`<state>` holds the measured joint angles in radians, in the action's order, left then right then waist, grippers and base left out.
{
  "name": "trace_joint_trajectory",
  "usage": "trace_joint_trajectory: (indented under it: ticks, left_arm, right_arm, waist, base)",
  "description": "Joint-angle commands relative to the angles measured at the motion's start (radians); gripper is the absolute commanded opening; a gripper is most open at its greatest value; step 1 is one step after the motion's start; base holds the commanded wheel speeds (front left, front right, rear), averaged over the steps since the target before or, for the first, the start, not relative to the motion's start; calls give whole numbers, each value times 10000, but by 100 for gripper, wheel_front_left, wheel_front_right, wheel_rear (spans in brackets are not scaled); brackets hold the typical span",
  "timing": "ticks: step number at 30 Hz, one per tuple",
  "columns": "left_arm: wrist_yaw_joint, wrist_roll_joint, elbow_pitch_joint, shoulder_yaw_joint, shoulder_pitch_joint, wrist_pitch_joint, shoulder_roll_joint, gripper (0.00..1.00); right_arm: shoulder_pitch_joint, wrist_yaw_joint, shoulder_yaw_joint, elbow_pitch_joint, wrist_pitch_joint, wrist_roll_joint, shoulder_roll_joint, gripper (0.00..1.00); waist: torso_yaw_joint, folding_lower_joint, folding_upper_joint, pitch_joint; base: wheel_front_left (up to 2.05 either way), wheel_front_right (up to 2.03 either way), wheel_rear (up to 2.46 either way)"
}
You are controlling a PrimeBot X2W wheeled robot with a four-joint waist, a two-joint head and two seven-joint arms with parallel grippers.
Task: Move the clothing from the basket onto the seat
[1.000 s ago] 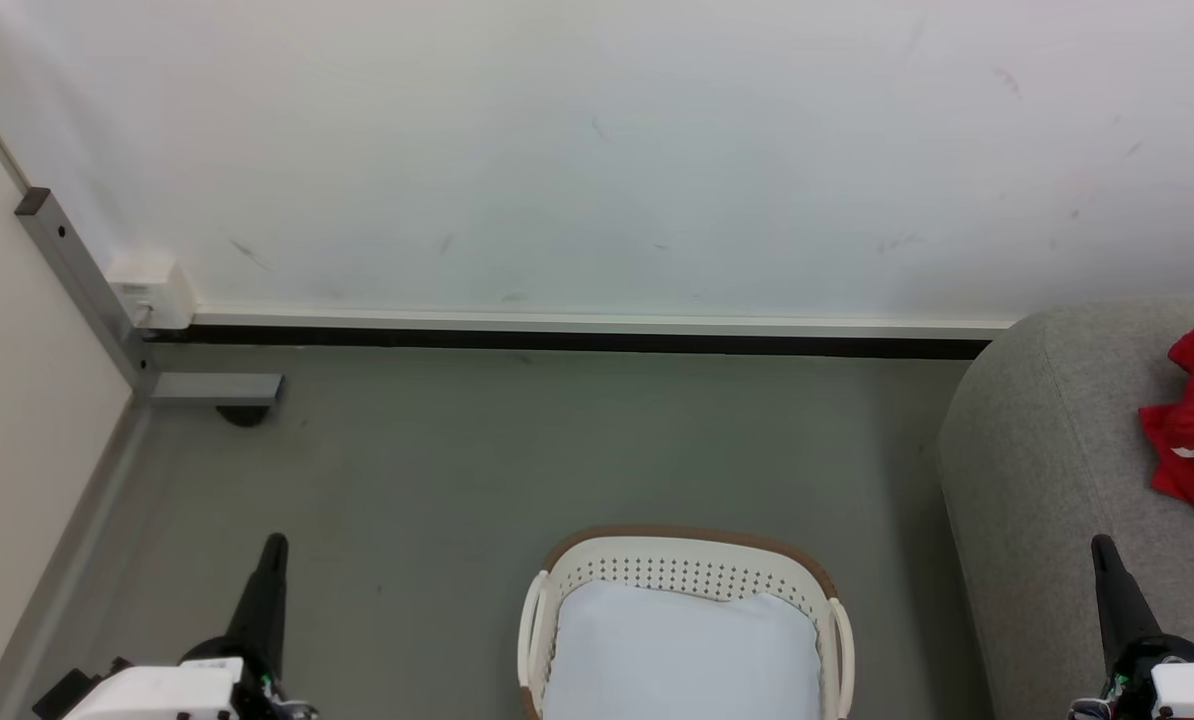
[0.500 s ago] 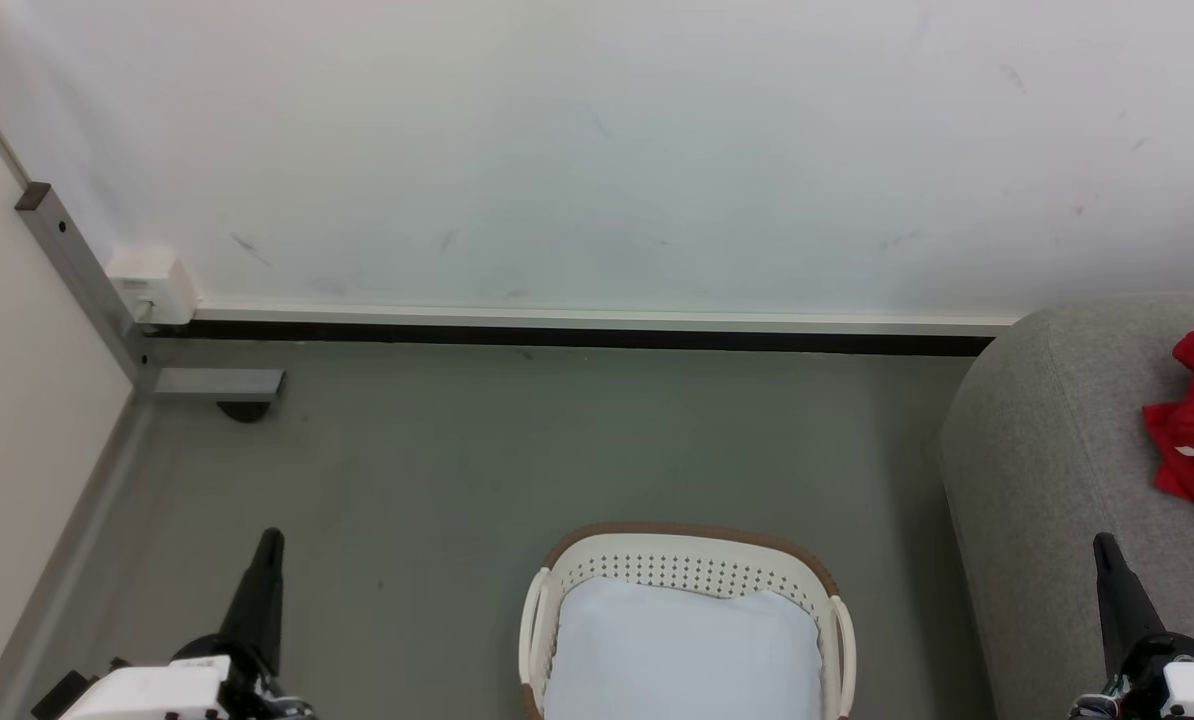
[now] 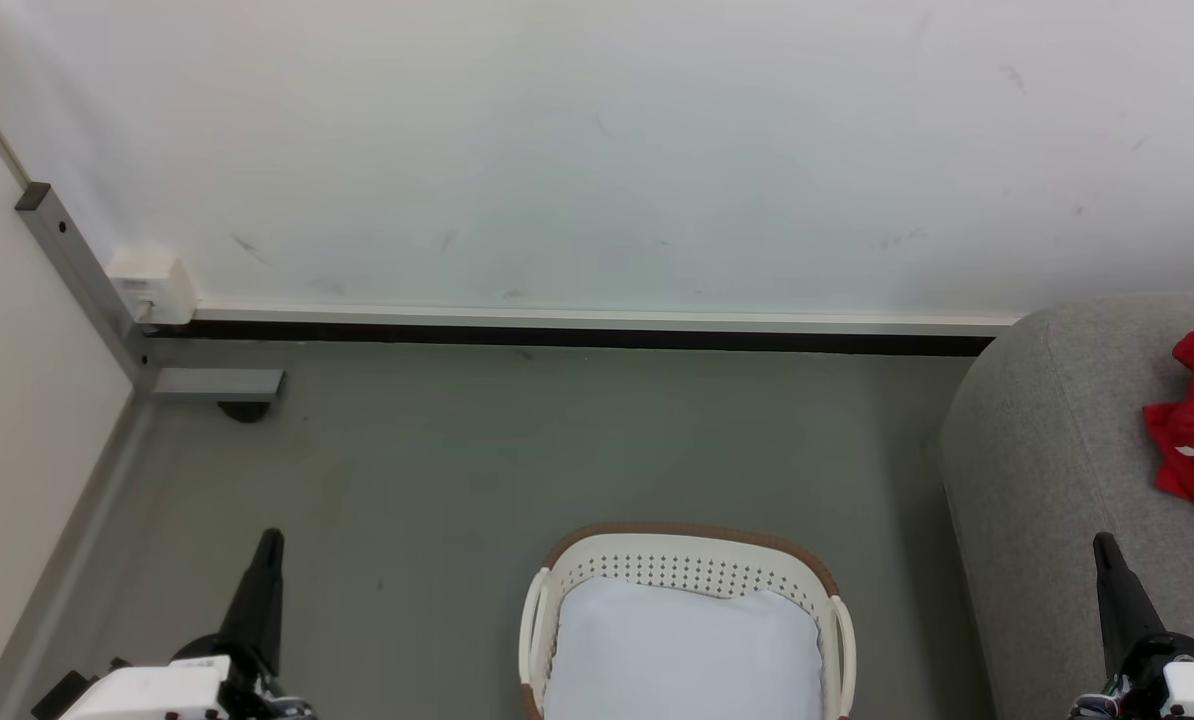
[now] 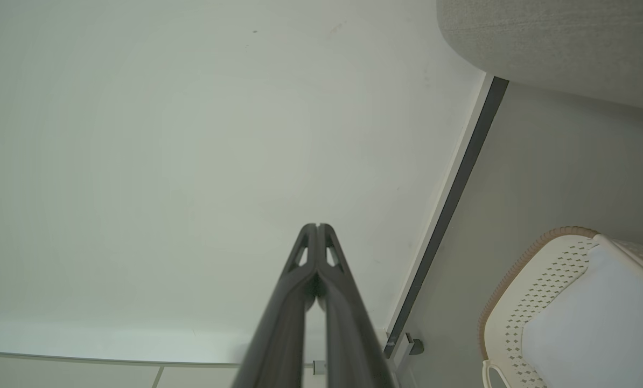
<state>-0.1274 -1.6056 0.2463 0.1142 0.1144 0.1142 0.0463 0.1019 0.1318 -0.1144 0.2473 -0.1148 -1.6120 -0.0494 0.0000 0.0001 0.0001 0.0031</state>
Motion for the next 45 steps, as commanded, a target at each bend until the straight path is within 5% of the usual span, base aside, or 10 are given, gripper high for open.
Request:
trace_joint_trajectory:
  ticks: [1, 45]
  left_arm:
    - [-65, -133, -38, 19, -109, 39, 73, 0]
    - [-66, -136, -41, 16, -110, 37, 72, 0]
  right_arm:
    - [126, -21, -39, -50, -35, -4, -6, 0]
    - [125, -21, -29, -49, -26, -14, -7, 0]
  waist:
    - [0, -1, -1, 0]
    - [0, -1, -1, 0]
  base:
    - [0, 0, 0]
    - [0, 0, 0]
